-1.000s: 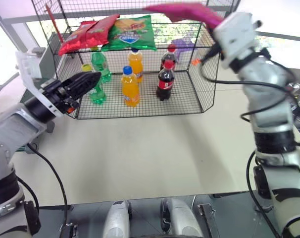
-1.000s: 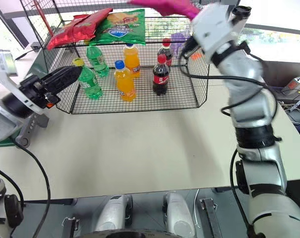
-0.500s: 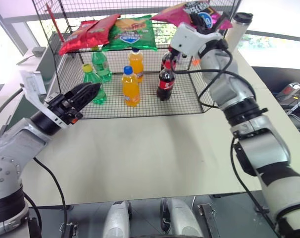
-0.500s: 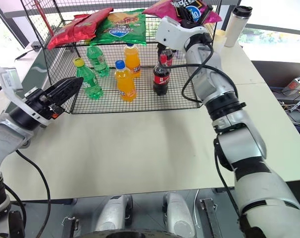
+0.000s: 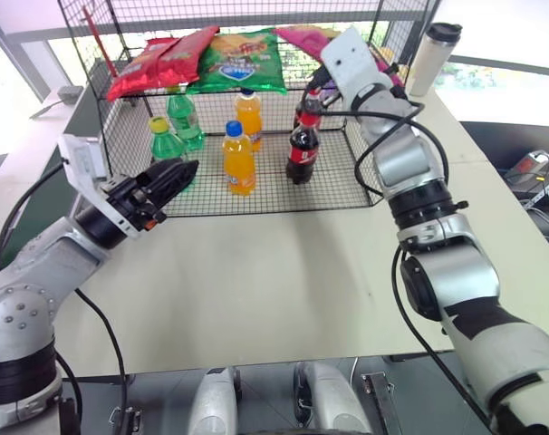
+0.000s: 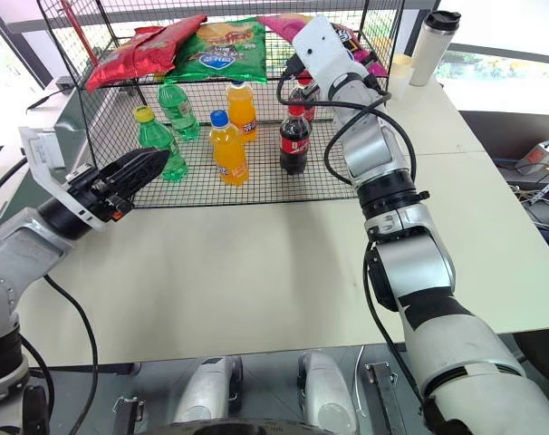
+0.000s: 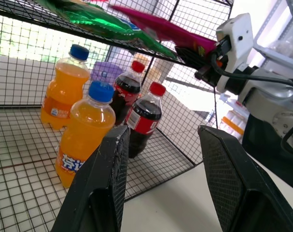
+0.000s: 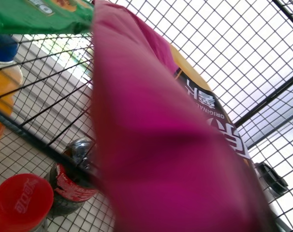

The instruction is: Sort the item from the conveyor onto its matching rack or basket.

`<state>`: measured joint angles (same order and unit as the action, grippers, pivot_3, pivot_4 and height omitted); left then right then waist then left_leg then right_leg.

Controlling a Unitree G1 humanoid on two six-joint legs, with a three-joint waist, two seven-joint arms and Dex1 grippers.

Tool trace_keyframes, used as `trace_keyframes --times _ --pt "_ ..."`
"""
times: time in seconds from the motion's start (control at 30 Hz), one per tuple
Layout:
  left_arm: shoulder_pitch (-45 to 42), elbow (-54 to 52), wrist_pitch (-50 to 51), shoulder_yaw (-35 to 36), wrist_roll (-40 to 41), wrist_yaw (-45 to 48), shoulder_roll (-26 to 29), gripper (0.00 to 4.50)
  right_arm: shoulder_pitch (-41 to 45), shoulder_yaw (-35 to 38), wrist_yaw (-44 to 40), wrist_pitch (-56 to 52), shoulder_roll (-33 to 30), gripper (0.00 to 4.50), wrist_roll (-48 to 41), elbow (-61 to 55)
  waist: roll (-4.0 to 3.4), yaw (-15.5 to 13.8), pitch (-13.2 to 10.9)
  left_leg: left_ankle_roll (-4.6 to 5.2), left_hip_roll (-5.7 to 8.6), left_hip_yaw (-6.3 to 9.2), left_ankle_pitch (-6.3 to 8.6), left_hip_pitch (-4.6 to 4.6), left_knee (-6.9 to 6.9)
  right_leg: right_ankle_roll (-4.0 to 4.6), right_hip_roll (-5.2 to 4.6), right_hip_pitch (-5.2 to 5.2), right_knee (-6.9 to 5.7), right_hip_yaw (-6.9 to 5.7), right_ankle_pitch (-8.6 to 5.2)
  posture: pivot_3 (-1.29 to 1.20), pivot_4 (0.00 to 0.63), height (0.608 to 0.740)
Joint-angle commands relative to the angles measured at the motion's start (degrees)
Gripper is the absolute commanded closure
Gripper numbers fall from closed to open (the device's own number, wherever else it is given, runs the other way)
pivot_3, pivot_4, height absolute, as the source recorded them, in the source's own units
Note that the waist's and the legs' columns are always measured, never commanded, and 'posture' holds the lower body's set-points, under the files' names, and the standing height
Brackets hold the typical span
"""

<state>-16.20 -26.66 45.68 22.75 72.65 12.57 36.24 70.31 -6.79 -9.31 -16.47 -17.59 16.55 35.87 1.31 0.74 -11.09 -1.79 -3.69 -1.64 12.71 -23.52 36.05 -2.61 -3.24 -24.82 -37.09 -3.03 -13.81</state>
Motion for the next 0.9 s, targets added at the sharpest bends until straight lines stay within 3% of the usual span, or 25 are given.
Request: trace_keyframes --times 0.03,0.13,0.3,0.53,0.9 --pt "-0.8 -1.9 -1.0 -0.1 0.0 -0.8 0.0 2.18 1.2 -0.2 -1.9 -0.2 0.2 1.46 -0.7 -2.5 0.0 0.1 0.0 0.0 0.0 0.0 0.0 0.0 0.0 0.0 0.0 0.0 0.0 0.0 0.0 0.0 0.15 0.74" --pt "-0.9 -1.9 -1.0 -0.3 -0.1 -1.3 -0.1 2.18 1.7 -0.3 -4.5 -0.4 0.6 0.06 -1.7 -4.0 0.0 0.5 0.0 0.0 -0.02 0.0 0.0 0.04 -0.03 0.0 0.03 0.0 -0.01 0.01 0.0 0.0 0.15 0.74" --pt "-1.0 -2.0 -1.2 -0.7 -0.4 -1.8 -0.2 2.18 3.2 0.9 -8.0 -1.5 0.6 0.06 -4.0 -5.1 -0.01 0.2 0.0 0.02 -0.13 0.04 0.01 0.09 -0.07 0.01 0.2 -0.01 -0.05 0.01 0.0 0.0 0.15 0.74" --pt "-0.9 -2.1 -1.2 -1.2 -1.0 -2.3 -0.6 2.18 4.8 6.2 -15.7 -7.5 1.1 0.06 -14.2 -7.2 -0.01 -0.1 0.0 0.02 -0.13 0.05 0.01 0.03 -0.04 0.01 0.19 -0.01 -0.01 0.0 0.0 0.0 0.15 0.74" --pt "-0.3 -2.0 -1.2 -1.4 -1.8 -2.7 -0.8 2.18 0.1 6.3 -26.5 -9.5 -2.9 0.06 -21.5 -18.7 -0.03 -0.1 0.0 0.02 -0.13 0.04 0.02 0.01 -0.07 0.01 0.18 -0.03 0.02 -0.01 0.0 0.0 0.15 0.74"
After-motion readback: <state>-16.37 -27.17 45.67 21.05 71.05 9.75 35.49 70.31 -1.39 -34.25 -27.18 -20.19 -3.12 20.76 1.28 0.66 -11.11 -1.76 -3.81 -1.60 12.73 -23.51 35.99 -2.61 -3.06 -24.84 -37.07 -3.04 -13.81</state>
